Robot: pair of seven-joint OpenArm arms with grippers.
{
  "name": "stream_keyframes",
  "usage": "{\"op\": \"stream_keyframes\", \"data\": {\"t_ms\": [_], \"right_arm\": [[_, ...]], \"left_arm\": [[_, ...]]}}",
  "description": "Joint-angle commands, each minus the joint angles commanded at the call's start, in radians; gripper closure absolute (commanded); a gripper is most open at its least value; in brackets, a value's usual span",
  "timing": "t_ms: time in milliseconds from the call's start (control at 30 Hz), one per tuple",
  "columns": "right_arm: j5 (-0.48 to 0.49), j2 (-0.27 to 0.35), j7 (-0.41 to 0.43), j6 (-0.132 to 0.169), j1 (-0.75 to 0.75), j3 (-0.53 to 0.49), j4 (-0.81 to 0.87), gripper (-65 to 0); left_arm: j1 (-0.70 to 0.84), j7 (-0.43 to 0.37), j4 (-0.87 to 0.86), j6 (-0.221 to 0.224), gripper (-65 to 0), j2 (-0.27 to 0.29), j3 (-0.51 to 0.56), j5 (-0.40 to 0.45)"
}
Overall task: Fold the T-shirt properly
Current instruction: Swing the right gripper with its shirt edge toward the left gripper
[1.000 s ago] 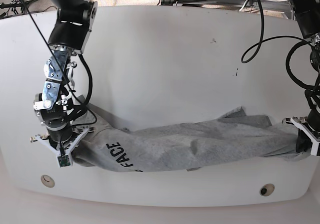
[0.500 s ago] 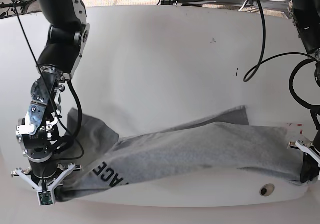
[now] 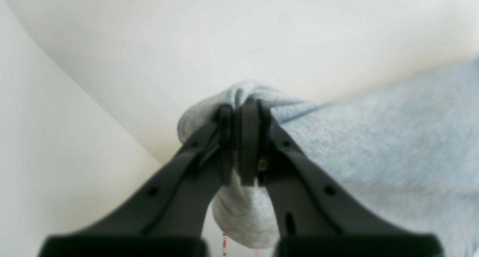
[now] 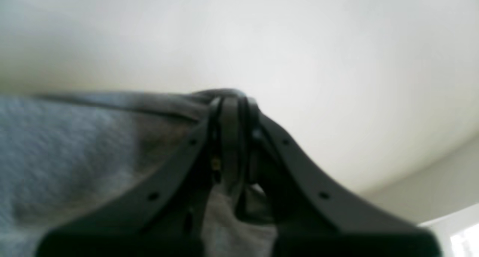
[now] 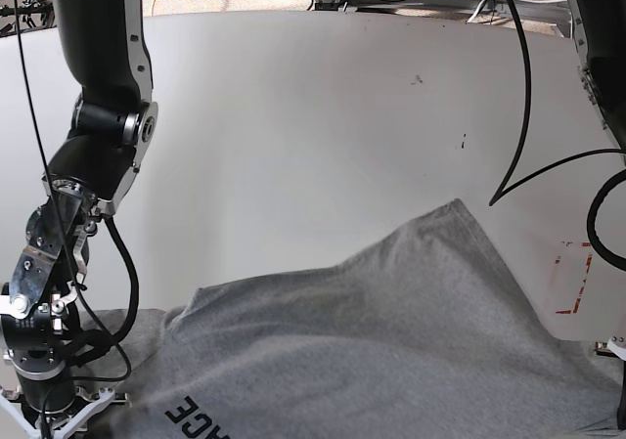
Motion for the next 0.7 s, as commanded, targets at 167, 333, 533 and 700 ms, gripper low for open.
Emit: {"op": "stream_keyframes", "data": {"t_ms": [167, 333, 533, 700], "right_arm": [[0.000, 0.005, -0.003, 0.003, 0.004, 0.011, 0.031, -0.2], [0.003, -0.036, -0.056, 0.013, -0.309, 0.088, 0.285, -0.1], [-0.003, -0.075, -0.049, 0.013, -0.505, 0.102, 0.393, -0.1], [0.007, -0.067, -0.041, 0.022, -0.499, 0.037, 0.364, -0.1]], "left_arm": [[-0.012, 0.008, 0.010, -0.003, 0.0, 0.003, -0.017, -0.002], [0.310, 0.002, 0.053, -0.003, 0.0, 0.019, -0.068, -0.011], [0.505, -0.028, 0.068, -0.007, 0.0, 0.025, -0.117, -0.021], [0.501, -0.043, 0.073, -0.004, 0.0, 0.016, -0.091, -0.021]]}}
